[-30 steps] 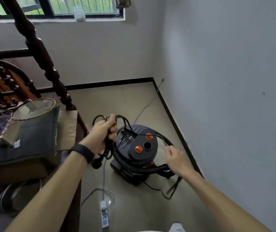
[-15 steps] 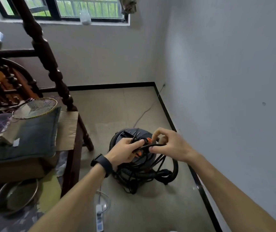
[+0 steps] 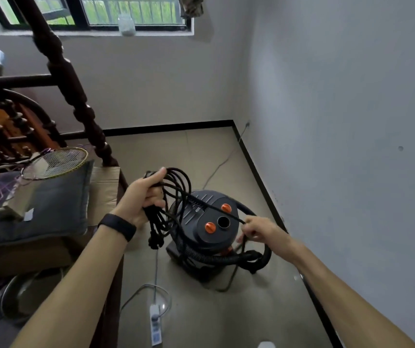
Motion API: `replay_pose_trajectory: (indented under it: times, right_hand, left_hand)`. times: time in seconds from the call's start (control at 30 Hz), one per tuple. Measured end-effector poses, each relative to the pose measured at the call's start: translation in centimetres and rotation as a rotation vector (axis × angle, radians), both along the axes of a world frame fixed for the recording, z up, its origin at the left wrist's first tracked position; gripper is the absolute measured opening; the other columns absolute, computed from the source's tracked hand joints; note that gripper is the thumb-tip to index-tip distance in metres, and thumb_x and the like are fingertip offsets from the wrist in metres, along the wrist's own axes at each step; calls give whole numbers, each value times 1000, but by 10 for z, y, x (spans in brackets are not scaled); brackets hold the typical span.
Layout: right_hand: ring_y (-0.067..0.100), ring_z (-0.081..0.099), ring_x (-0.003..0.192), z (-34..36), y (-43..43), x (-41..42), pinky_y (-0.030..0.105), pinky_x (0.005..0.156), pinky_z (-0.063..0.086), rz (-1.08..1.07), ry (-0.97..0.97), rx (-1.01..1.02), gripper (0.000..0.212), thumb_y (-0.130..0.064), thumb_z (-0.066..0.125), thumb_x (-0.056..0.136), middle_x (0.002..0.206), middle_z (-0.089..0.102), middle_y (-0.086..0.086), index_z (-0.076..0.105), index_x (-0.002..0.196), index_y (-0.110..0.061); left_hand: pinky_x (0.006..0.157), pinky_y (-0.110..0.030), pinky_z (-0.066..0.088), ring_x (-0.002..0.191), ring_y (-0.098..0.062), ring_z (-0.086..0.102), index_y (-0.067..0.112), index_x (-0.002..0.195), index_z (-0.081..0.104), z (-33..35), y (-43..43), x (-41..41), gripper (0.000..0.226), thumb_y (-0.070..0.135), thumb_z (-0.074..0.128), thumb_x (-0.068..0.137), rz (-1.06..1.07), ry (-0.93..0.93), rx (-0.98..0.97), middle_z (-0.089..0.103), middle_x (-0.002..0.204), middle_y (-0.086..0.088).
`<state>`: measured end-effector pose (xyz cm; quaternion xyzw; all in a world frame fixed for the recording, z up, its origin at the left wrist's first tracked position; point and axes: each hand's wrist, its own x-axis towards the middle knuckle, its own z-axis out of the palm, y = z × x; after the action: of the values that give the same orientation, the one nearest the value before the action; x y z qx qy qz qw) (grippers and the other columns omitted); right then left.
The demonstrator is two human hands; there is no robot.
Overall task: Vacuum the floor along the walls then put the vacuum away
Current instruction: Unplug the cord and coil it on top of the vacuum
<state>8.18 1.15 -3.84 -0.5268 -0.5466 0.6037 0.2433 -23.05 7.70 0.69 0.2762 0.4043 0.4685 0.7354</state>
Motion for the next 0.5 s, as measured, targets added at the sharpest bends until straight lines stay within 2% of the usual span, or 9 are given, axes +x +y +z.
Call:
replay_pose_trajectory:
  times: [0.07, 0.13, 0.2, 0.23, 0.3, 0.37, 0.43, 0.5]
  right_hand:
    - [25, 66, 69, -3, -2, -14, 37, 69, 58, -33, 81, -79, 37, -45, 63, 92, 82, 60, 9, 56, 87, -9]
    - [22, 53, 57, -13, -6, -16, 28, 53, 42, 14, -17, -83, 40, -46, 60, 101, 75, 53, 8, 54, 83, -11]
    - [17, 38, 53, -29, -13, -5, 29, 53, 25, 20, -83, -97, 47, -41, 52, 107, 64, 44, 5, 52, 68, -16]
    - [16, 35, 53, -37, -18, 4, 29, 53, 23, -37, -92, -120, 50, -37, 52, 107, 59, 42, 1, 51, 61, -18]
    - [17, 41, 59, -52, -24, 18, 27, 56, 29, -204, -117, -113, 48, -30, 54, 106, 57, 46, -1, 53, 60, -17]
    - [20, 56, 72, -62, -23, 14, 28, 65, 40, -299, -115, -115, 34, -30, 58, 104, 70, 61, 1, 60, 75, -13]
    - [19, 68, 90, -66, -13, -13, 30, 75, 50, -259, -103, -165, 20, -34, 65, 100, 96, 73, 1, 64, 100, -14]
    - [15, 67, 107, -66, 0, -43, 29, 84, 52, -216, -83, -143, 37, -39, 74, 94, 123, 68, 1, 58, 123, -21]
  left_hand:
    - [39, -14, 20, 30, -3, 19, 24, 69, 45, -1, 5, -5, 30, 28, 61, 93, 79, -95, -24, 23, 43, 14]
    - [38, -12, 22, 29, -4, 20, 23, 74, 43, 1, 8, -10, 27, 27, 56, 97, 156, -131, -29, 25, 43, 13]
    - [37, -12, 25, 30, -5, 22, 23, 75, 43, 4, 10, -21, 27, 27, 53, 99, 253, -153, -35, 27, 43, 11]
    - [38, -11, 26, 30, -6, 22, 23, 76, 44, 6, 11, -29, 26, 27, 52, 100, 301, -169, -41, 27, 44, 11]
    - [39, -11, 24, 31, -6, 21, 24, 76, 43, 9, 12, -44, 26, 28, 50, 101, 330, -158, -46, 26, 45, 11]
    - [41, -14, 22, 31, -5, 20, 24, 74, 40, 9, 13, -44, 29, 29, 50, 101, 242, -64, -45, 24, 45, 11]
    - [40, -15, 22, 32, -3, 19, 24, 71, 37, 8, 12, -30, 33, 30, 53, 99, 109, 16, -50, 22, 45, 12]
    - [37, -17, 25, 32, -3, 18, 23, 71, 38, 8, 8, -10, 32, 30, 59, 95, -36, 100, -40, 21, 47, 11]
